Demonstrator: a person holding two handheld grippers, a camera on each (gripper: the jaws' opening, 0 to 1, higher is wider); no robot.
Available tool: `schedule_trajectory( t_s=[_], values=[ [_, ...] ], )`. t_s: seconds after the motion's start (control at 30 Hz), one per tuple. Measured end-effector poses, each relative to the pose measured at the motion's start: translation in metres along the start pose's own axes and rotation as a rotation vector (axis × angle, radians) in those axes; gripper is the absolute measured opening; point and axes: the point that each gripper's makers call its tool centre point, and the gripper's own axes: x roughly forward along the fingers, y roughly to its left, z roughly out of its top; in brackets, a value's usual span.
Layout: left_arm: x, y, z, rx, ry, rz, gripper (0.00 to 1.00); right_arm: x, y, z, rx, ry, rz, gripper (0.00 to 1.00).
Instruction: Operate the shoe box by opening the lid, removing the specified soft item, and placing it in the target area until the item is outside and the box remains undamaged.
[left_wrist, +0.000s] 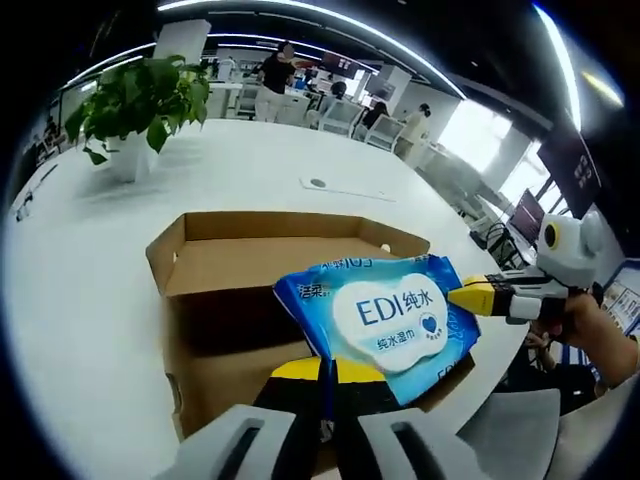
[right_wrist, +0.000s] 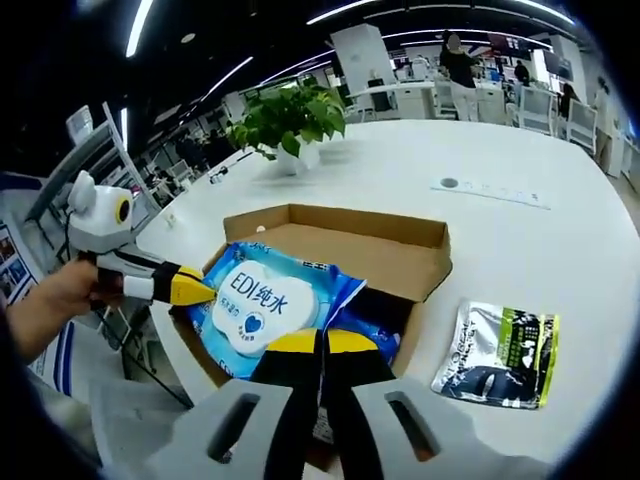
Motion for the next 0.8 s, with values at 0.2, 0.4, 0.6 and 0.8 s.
schedule_trajectory(
  t_s=[0.2, 0.4, 0.6, 0.8],
  values=[
    [0.0, -0.017, 0.008, 0.03, -0.014, -0.016, 0.0, -0.014, -0.009, 0.002, 0.016, -0.02, -0.016, 0.0],
    [0.005, -0.036, 0.015, 0.061, -0.016, -0.036, 0.0, -0.031, -0.022, 0.003, 0.038, -0.038, -0.043, 0.0],
    [0.014, -0.057, 0.019, 0.078, -0.018, -0.062, 0.0, -0.045, -0.039, 0.0, 0.064, -0.051, -0.071, 0.0],
    [0.023, -0.076, 0.022, 0.094, -0.017, -0.084, 0.0, -0.06, -0.056, -0.003, 0.089, -0.064, -0.104, 0.0]
  ],
)
